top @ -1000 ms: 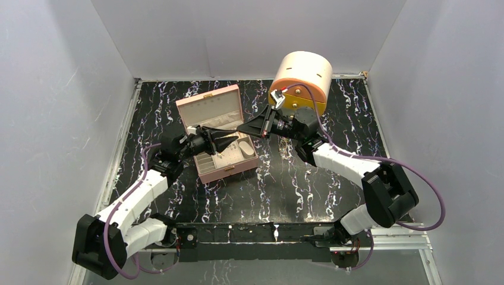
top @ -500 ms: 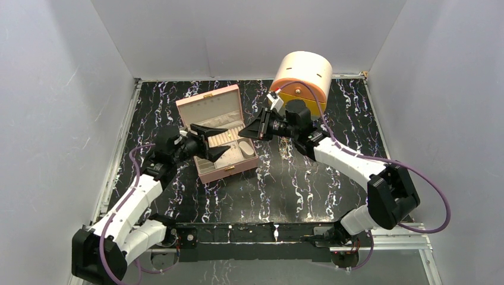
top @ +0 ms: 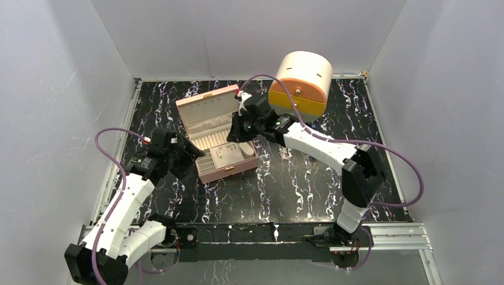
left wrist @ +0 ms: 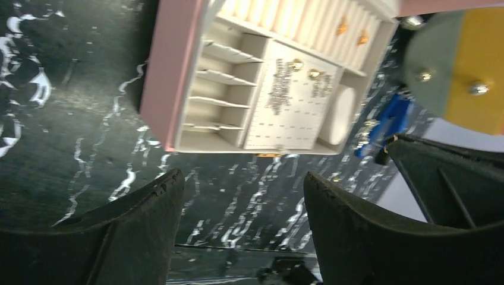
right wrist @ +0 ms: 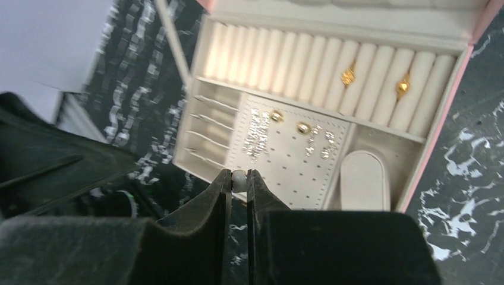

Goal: Organize the mixed jewelry
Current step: Place the jewelry in the jewelry box.

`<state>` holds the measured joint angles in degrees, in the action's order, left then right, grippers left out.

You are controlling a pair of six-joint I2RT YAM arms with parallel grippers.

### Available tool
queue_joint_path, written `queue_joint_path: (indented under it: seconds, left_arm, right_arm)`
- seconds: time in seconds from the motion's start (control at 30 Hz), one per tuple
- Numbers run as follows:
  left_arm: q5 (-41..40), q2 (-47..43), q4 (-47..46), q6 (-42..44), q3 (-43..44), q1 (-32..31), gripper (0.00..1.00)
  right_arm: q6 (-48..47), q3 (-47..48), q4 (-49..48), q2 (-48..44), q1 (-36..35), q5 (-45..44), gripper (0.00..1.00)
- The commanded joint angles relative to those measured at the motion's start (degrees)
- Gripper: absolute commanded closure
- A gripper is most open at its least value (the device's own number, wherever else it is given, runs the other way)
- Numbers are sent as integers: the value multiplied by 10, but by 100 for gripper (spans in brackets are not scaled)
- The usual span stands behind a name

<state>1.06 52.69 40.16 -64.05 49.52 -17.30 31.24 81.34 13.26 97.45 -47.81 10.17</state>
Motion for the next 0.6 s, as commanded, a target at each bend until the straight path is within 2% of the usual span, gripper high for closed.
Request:
queue_joint_path:
  seconds: [0.0, 0.23, 0.57]
  left_arm:
    - [-19, -3, 22, 63, -37, 3, 30]
    - [24, -7, -57, 53, -100, 3, 31]
    - [6, 10, -67, 69, -115, 3, 35]
  right_arm:
    - [-64, 58, 71, 38, -20, -75, 88]
    - [-90, 102, 88, 88, -38, -98, 88]
    - [-97, 119, 83, 125, -54, -97, 89]
